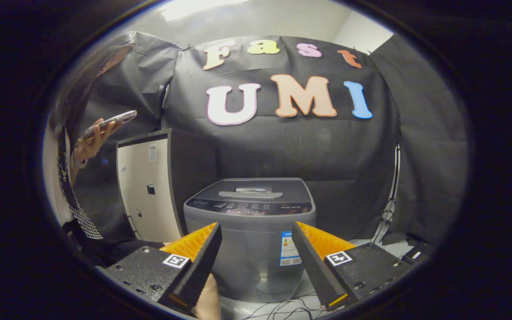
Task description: Put the clothes into the washing machine and then close the washing machine lid.
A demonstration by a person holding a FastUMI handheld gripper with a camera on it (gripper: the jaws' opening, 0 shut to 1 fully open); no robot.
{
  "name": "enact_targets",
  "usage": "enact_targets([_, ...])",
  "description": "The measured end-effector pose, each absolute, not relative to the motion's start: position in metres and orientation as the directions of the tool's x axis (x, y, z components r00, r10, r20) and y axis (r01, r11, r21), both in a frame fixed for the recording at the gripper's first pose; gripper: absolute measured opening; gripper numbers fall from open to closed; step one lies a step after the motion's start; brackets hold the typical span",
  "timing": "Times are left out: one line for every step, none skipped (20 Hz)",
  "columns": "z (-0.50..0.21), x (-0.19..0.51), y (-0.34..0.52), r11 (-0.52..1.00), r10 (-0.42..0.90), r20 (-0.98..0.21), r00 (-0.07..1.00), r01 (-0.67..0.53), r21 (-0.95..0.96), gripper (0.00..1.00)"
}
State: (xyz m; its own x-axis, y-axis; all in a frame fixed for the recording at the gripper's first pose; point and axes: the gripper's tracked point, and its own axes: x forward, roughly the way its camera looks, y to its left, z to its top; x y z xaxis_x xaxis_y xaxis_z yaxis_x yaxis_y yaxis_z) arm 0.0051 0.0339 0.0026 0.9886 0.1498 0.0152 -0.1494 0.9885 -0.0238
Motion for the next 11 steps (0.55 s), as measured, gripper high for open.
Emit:
enact_targets([0.0022,0.0052,0.034,0.988,0.15,0.015,0.989,-0.149,-0.024,0.96])
enact_targets([0.0022,0.0047,0.0337,0.989,0.15,0.015,0.989,-0.149,-0.024,0.96])
enact_targets([0.0004,-0.0004,0.027,0.989,0.15,0.015,0.989,-0.149,-0.024,0.96])
enact_targets([0.0006,-0.0004,0.0268,0.989,0.15,0.015,0.989,-0.149,-0.024,0.96])
enact_targets([0.0,-0.0005,0.0273,0.989,0.15,0.015,0.989,-0.149,-0.024,0.96])
enact_targets([0.0003,-0.0004,0.0273,0.989,0.149,0.015,0.989,-0.149,-0.024,0.96])
enact_targets([0.0005,-0.0002,0.0271,0.989,0.149,0.015,0.989,-0.149,-0.023,0.96])
enact_targets([0.0005,-0.0006,0.027,0.989,0.149,0.015,0.989,-0.149,-0.024,0.96])
enact_targets([0.0005,-0.0008,0.027,0.989,0.149,0.015,0.989,-0.149,-0.023,0.96])
enact_targets([0.001,-0.0008,0.0267,0.989,0.149,0.015,0.989,-0.149,-0.023,0.96])
enact_targets([0.001,-0.0003,0.0272,0.989,0.149,0.015,0.989,-0.148,-0.023,0.96])
